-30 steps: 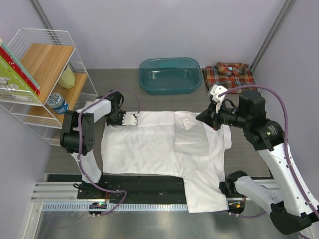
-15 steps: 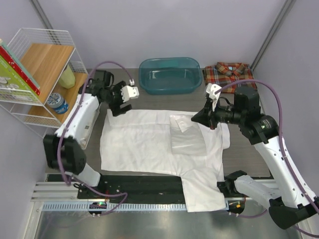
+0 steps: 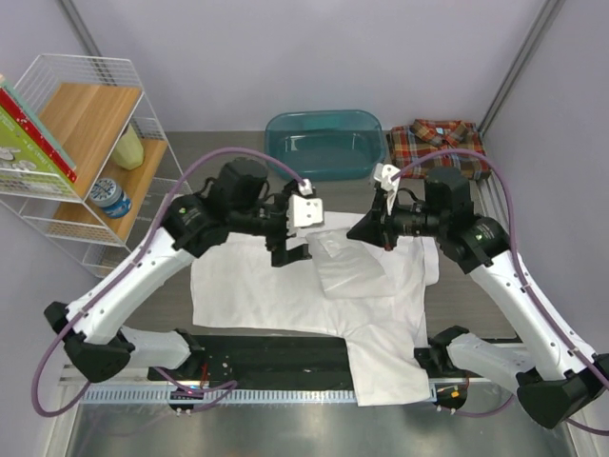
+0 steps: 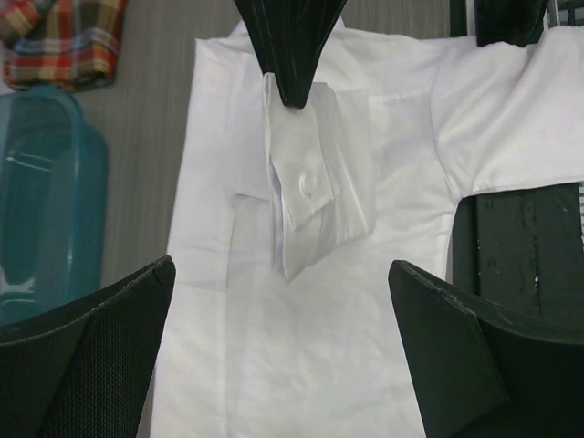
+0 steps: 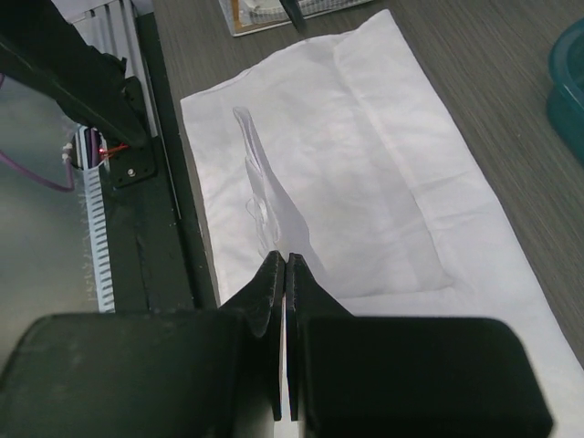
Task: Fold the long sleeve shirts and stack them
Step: Fold the shirt
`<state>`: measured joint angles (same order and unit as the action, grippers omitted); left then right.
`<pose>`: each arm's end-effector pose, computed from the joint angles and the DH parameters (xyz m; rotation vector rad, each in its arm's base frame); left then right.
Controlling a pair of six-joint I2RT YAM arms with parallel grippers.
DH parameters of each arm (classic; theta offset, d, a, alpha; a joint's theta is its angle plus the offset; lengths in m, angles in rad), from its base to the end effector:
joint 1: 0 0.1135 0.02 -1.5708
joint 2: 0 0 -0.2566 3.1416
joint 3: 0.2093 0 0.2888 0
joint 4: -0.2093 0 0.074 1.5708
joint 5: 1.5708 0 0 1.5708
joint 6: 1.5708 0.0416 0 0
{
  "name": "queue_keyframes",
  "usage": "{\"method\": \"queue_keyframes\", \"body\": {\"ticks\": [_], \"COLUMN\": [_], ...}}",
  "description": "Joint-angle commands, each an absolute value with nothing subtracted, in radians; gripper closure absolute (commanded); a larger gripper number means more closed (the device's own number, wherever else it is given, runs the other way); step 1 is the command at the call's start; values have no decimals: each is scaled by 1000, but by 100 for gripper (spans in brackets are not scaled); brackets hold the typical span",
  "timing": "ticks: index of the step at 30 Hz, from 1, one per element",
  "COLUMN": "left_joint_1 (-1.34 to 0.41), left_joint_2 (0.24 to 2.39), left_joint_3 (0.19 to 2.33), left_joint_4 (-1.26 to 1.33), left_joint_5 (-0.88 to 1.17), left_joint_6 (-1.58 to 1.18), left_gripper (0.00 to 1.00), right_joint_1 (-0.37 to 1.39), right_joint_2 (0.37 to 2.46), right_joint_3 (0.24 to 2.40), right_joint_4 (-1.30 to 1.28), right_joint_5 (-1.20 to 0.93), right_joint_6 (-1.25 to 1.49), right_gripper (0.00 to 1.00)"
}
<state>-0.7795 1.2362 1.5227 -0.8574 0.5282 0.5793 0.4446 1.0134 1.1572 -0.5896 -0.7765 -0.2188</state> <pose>0.1860 -0.2133 0.4339 1.5656 1.4432 -0.6818 0.2121 0.1333 0.3864 -1.1002 1.6646 0.9224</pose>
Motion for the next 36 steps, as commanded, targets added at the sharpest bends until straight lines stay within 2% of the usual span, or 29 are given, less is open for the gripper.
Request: {"method": "queue_keyframes", "body": {"ticks": [1,4,6,7,8,10,11,13,14,15,16,17,19,22,24,25,27,28,31,36], "left_joint_1": [-897,-954,-974,-977,-979,-979,-977,-960,-954,-940,-933,-925,-875,-757,-675,-651,-571,-543,-460,-379], "left_joint_2": [1296,1321,1338,1353,1358,1361,1353,1330,1292,1270,1249,1224,1174,1167,1181,1199,1219,1239,1272,1296], "left_joint_3": [1519,1505,1502,1508,1505,1494,1488,1439,1412,1382,1329,1304,1255,1238,1226,1221,1203,1197,1177,1085], "left_joint_4": [-787,-747,-732,-736,-735,-744,-785,-814,-828,-830,-830,-813,-789,-732,-695,-681,-632,-615,-563,-457], "left_joint_5": [361,319,310,314,313,288,285,330,336,342,356,350,344,348,336,313,299,302,327,304], "left_joint_6": [485,488,457,446,416,405,405,403,402,393,387,380,345,286,259,235,213,204,201,221], "left_gripper": [0,1,14,24,52,83,100,100,100,100,100,100,100,100,100,100,100,100,100,100], "right_joint_1": [492,543,578,587,595,597,597,578,552,516,394,330,180,144,143,144,133,132,123,110], "right_joint_2": [1002,1003,1005,1003,1003,1009,1012,1011,1014,1023,1049,1074,1186,1358,1552,1663,1767,1804,1911,1973], "right_joint_3": [1144,1138,1132,1131,1128,1127,1137,1141,1144,1149,1150,1150,1163,1247,1334,1366,1428,1442,1453,1440], "right_joint_4": [-511,-503,-497,-492,-480,-476,-483,-491,-498,-509,-515,-515,-517,-610,-708,-780,-822,-854,-870,-887], "right_joint_5": [-787,-773,-764,-758,-752,-733,-717,-608,-601,-609,-679,-719,-803,-775,-718,-701,-644,-629,-555,-499], "right_joint_6": [-202,-210,-221,-224,-218,-204,-187,-155,-144,-137,-135,-130,-133,-229,-256,-300,-328,-356,-379,-396], "right_gripper": [99,99,99,99,99,98,81,64,53,47,41,39,38,38,35,41,48,55,59,59]}}
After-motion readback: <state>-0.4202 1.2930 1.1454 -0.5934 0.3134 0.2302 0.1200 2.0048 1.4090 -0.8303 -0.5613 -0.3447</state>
